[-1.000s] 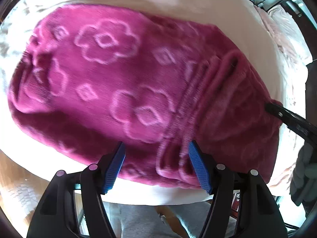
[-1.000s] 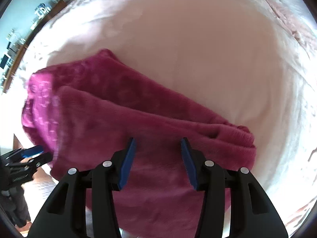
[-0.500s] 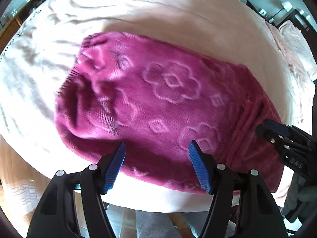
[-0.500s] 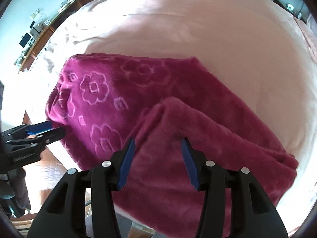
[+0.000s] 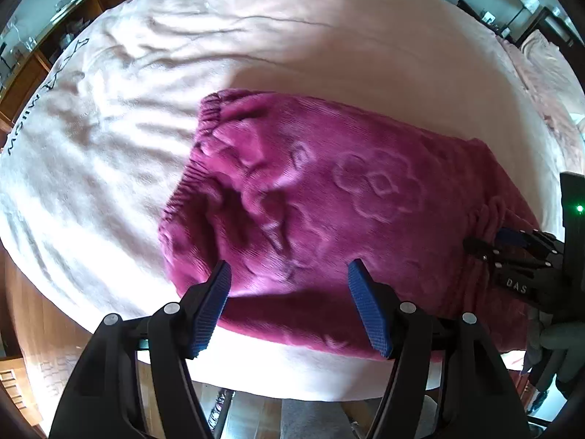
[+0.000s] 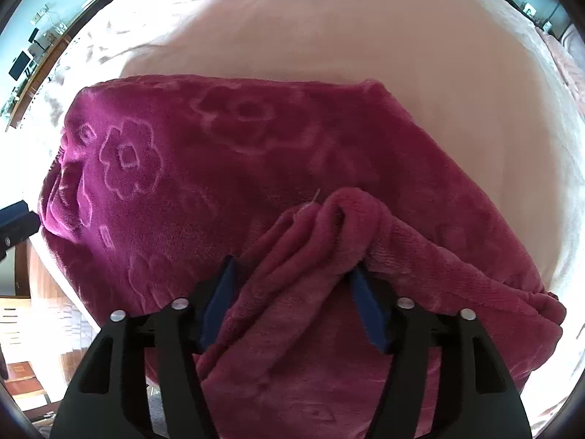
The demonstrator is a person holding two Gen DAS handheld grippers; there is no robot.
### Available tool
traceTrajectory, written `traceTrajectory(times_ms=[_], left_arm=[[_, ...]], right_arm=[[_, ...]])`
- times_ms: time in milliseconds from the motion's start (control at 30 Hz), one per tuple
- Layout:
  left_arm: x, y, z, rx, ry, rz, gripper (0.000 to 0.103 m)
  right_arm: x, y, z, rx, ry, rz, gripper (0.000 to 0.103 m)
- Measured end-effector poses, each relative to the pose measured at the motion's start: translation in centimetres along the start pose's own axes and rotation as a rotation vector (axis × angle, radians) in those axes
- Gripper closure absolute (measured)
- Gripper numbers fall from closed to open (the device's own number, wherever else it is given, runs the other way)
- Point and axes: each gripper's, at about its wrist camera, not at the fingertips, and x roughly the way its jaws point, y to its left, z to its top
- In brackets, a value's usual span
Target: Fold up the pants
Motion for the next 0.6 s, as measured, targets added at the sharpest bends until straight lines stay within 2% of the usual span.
traceTrajectory(times_ms=[100,233,333,400,500,600], left_arm=[[0.5,0.6,1.1,0.007,0.002,-0.001,0.037],[1.7,1.6,1.9,-0.017,0.006,-0.026,0.037],[2.5,3.5,2.7,-0.064,-0.004,-0.036,0.037],[3.1,5.4,3.4,-0.117,-0.010,-0.043,0.030],[3.9,8.3,4.1,-0.187,-0.034,-0.045,0.030],[5.2,10.2,4.9,-0.217,-0.031,-0.049,0.030]], right_arm=[[0.0,0.8,-0.1,-0.002,-0.003,-0.021,0.035],[-1.2,1.4,-0.2,0.015,-0.014,-0.009,0.035],[-2.5,1.6,-0.5,0.028,-0.030,0.005,0.035],[-3.4,1.8,-0.8,0.038,-0.042,0.014,0.035],[-4.6,2.2,-1.3,0.049,-0.054,0.028,0.035],[-5.6,2.5,-1.7,0.055,-0.062,0.042,0.035]])
